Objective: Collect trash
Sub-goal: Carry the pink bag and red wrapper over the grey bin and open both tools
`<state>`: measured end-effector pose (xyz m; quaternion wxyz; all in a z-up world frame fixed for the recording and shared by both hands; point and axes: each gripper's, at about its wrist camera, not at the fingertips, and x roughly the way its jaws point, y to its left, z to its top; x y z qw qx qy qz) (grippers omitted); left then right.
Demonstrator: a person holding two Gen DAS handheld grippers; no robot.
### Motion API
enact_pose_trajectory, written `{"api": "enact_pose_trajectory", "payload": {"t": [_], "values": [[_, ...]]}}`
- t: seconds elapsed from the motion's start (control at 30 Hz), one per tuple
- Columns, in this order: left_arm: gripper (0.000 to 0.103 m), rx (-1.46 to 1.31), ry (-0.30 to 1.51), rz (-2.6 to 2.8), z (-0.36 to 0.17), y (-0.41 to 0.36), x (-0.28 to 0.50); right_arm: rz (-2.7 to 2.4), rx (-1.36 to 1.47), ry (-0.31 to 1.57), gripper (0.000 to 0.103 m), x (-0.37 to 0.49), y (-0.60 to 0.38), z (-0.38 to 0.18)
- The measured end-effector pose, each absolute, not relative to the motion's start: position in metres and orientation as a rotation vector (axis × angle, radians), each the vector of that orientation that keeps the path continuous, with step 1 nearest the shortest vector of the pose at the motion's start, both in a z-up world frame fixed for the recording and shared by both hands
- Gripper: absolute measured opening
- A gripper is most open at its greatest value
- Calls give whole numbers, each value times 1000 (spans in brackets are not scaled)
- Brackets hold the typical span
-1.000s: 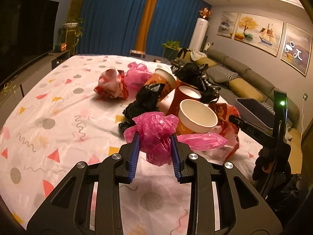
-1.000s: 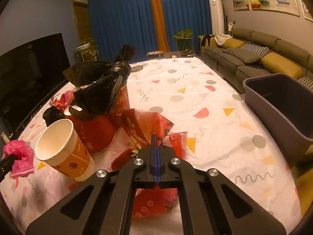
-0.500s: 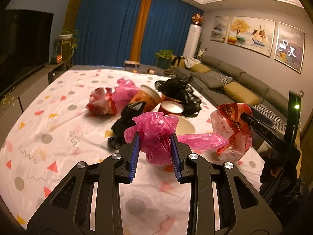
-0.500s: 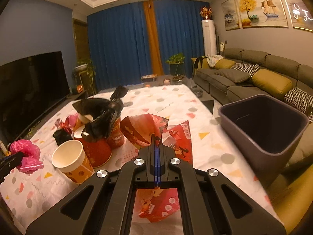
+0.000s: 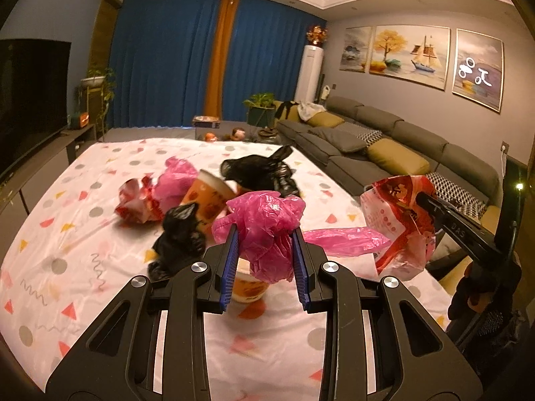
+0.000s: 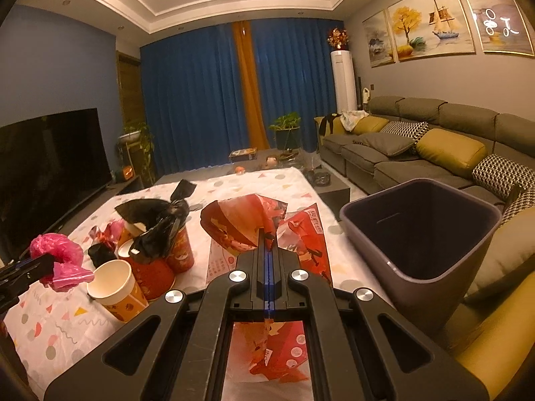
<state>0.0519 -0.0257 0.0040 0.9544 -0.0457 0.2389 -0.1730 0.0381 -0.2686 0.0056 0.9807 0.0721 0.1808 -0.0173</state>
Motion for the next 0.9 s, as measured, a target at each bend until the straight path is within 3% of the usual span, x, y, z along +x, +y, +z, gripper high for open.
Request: {"api": "enact_pose_trajectory", "payload": {"t": [0.37, 0.9], "values": [[29, -82, 463, -448, 22, -88, 73, -91, 138, 305, 1, 37, -301, 21], [29, -4, 409, -604, 37, -255, 127, -308, 136, 227, 1, 48, -409, 41]]}}
